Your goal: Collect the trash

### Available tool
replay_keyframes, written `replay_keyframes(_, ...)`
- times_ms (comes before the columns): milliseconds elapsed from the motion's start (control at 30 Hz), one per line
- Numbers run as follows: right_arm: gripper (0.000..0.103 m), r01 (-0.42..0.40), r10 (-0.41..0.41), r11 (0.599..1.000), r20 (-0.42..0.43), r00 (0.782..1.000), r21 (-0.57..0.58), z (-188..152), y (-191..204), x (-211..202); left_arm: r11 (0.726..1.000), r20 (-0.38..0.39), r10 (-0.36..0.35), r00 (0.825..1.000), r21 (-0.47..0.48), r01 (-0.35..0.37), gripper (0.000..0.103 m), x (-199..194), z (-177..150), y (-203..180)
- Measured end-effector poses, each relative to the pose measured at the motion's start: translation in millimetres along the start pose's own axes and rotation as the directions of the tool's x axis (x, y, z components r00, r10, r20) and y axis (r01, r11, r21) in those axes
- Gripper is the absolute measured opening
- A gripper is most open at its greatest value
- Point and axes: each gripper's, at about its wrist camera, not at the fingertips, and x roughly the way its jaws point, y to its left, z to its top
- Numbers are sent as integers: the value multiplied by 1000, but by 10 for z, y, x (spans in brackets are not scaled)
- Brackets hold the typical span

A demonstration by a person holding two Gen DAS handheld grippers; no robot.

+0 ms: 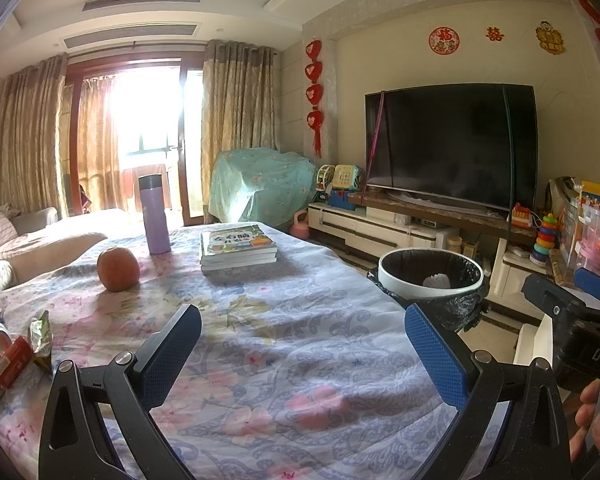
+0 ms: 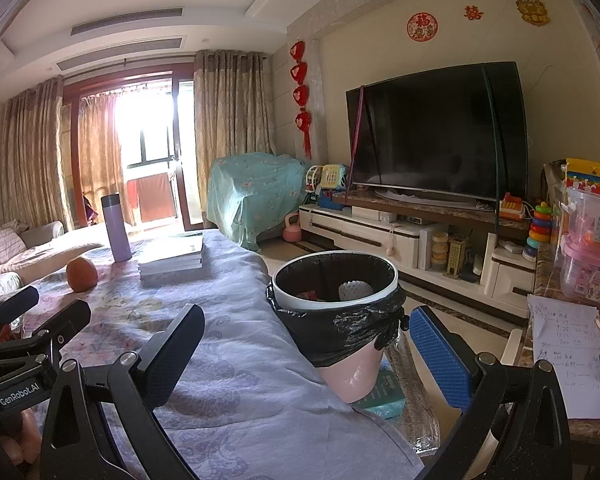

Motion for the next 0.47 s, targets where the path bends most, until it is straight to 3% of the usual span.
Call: replay_keyframes(467,103,-49,49,999,-43,998,7,3,76,122,999,-50,3,999,-36,-5,102,91,-15,130)
